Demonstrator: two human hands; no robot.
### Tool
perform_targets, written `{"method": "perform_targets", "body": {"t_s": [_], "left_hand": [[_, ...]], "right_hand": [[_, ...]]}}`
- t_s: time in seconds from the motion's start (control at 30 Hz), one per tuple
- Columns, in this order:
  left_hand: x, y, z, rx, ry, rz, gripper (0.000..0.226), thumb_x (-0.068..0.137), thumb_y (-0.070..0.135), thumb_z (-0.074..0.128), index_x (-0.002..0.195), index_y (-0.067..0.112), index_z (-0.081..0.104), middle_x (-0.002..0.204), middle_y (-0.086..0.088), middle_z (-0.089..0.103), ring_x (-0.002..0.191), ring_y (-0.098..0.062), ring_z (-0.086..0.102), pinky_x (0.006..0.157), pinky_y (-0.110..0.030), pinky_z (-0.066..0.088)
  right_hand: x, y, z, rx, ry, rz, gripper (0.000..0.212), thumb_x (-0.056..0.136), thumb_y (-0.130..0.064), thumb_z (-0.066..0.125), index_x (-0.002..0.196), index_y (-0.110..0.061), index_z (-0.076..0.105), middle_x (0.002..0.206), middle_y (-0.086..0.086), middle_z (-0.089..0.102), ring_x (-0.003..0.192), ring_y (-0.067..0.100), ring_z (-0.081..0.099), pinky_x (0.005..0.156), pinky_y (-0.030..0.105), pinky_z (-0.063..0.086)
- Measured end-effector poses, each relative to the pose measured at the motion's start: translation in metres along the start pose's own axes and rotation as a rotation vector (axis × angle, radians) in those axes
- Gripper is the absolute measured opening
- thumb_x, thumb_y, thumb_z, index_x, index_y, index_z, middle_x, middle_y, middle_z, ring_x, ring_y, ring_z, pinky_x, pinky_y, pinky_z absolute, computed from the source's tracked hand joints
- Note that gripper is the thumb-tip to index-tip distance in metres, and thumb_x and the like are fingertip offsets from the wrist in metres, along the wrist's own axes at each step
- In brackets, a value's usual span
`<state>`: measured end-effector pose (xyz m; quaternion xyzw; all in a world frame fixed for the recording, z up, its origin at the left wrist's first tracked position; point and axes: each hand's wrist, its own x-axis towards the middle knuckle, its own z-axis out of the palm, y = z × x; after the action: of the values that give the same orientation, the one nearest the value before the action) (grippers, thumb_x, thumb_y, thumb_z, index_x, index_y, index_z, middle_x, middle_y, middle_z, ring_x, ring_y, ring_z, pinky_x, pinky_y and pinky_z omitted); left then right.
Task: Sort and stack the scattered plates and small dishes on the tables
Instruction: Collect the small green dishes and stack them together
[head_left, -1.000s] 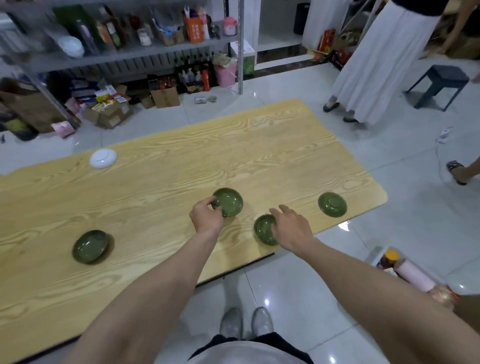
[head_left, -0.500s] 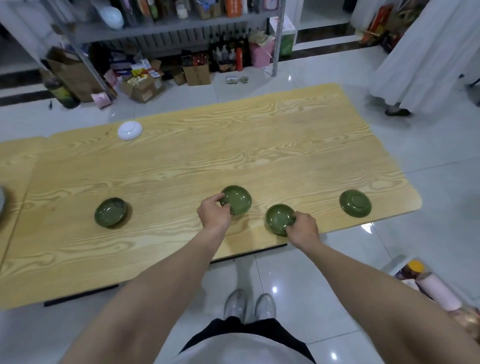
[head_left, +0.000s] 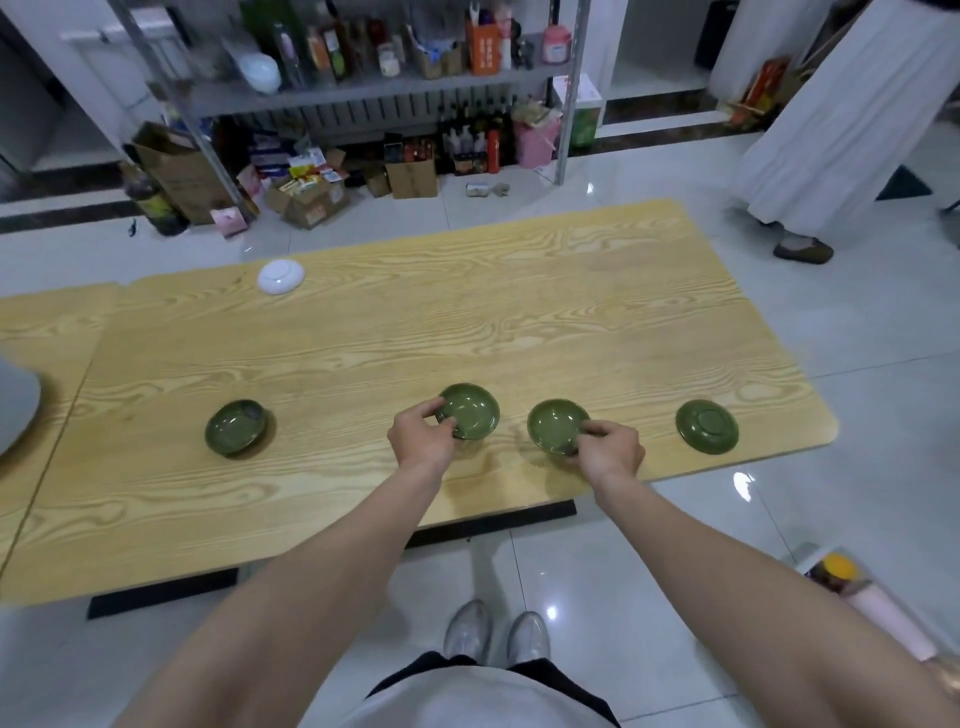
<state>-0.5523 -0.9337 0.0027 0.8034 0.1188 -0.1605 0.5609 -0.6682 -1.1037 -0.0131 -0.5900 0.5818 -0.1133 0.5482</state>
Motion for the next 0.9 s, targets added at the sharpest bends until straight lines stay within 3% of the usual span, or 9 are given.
{"method": "perform_targets", "body": {"t_s": [0.07, 0.13, 0.23, 0.5, 0.6, 0.7, 0.8, 0.9], "left_hand": [[-0.004, 0.000, -0.003, -0.024, 0.003, -0.009, 0.038, 0.084, -0.008, 0.069, 0.117, 0.011, 0.071, 0.127, -0.006, 0.061, 0.069, -0.022, 0.072, 0.068, -0.033, 0.062], [-0.009, 0.003, -0.006, -0.077, 0.006, -0.023, 0.038, 0.084, -0.009, 0.069, 0.117, 0.009, 0.070, 0.123, -0.005, 0.062, 0.058, -0.019, 0.071, 0.060, -0.026, 0.060], [-0.015, 0.010, -0.012, -0.157, 0.011, -0.013, 0.038, 0.083, -0.011, 0.068, 0.116, 0.007, 0.070, 0.122, -0.006, 0.062, 0.069, -0.021, 0.072, 0.056, -0.021, 0.058], [-0.027, 0.009, -0.054, -0.327, 0.085, 0.003, 0.038, 0.085, -0.009, 0.068, 0.118, 0.010, 0.067, 0.112, -0.006, 0.066, 0.087, -0.023, 0.072, 0.059, -0.022, 0.058], [-0.029, 0.001, -0.075, -0.405, 0.133, -0.031, 0.043, 0.085, -0.010, 0.068, 0.123, 0.009, 0.063, 0.112, -0.009, 0.067, 0.091, -0.027, 0.071, 0.057, -0.022, 0.058], [-0.027, -0.008, -0.095, -0.464, 0.167, -0.045, 0.045, 0.084, -0.011, 0.068, 0.126, 0.004, 0.061, 0.112, -0.009, 0.067, 0.089, -0.026, 0.071, 0.056, -0.021, 0.057], [-0.020, -0.015, -0.116, -0.505, 0.194, -0.051, 0.045, 0.085, -0.010, 0.068, 0.127, 0.002, 0.060, 0.108, -0.006, 0.067, 0.085, -0.022, 0.072, 0.057, -0.020, 0.057], [-0.007, -0.018, -0.140, -0.542, 0.218, -0.068, 0.043, 0.086, -0.009, 0.067, 0.127, 0.001, 0.060, 0.110, -0.007, 0.067, 0.081, -0.020, 0.072, 0.058, -0.020, 0.057]], "right_hand": [[-0.004, -0.014, 0.001, 0.029, -0.017, -0.058, 0.035, 0.080, 0.009, 0.063, 0.105, -0.012, 0.075, 0.112, 0.007, 0.063, 0.094, 0.035, 0.069, 0.084, 0.042, 0.060], [-0.012, -0.028, 0.003, 0.046, -0.037, -0.117, 0.037, 0.078, 0.009, 0.066, 0.107, -0.012, 0.074, 0.109, 0.005, 0.062, 0.085, 0.030, 0.071, 0.078, 0.037, 0.061], [-0.025, -0.043, 0.008, 0.082, -0.065, -0.186, 0.035, 0.079, 0.009, 0.066, 0.105, -0.013, 0.074, 0.107, 0.004, 0.062, 0.067, 0.020, 0.071, 0.061, 0.025, 0.061], [-0.059, -0.056, 0.025, 0.234, -0.165, -0.206, 0.033, 0.080, 0.008, 0.068, 0.086, -0.025, 0.067, 0.109, 0.009, 0.062, 0.095, 0.024, 0.067, 0.064, 0.024, 0.060], [-0.071, -0.056, 0.038, 0.242, -0.204, -0.199, 0.032, 0.080, 0.008, 0.067, 0.091, -0.022, 0.065, 0.105, 0.011, 0.066, 0.080, 0.022, 0.073, 0.067, 0.030, 0.062], [-0.087, -0.056, 0.054, 0.243, -0.256, -0.191, 0.034, 0.081, 0.009, 0.067, 0.095, -0.021, 0.062, 0.104, 0.010, 0.068, 0.064, 0.016, 0.073, 0.065, 0.029, 0.061], [-0.106, -0.058, 0.071, 0.237, -0.297, -0.191, 0.041, 0.081, 0.009, 0.067, 0.109, -0.021, 0.060, 0.107, 0.009, 0.067, 0.080, 0.022, 0.073, 0.057, 0.020, 0.057], [-0.125, -0.060, 0.092, 0.220, -0.321, -0.190, 0.034, 0.080, 0.008, 0.069, 0.098, -0.020, 0.063, 0.107, 0.009, 0.067, 0.080, 0.022, 0.073, 0.053, 0.018, 0.055]]}}
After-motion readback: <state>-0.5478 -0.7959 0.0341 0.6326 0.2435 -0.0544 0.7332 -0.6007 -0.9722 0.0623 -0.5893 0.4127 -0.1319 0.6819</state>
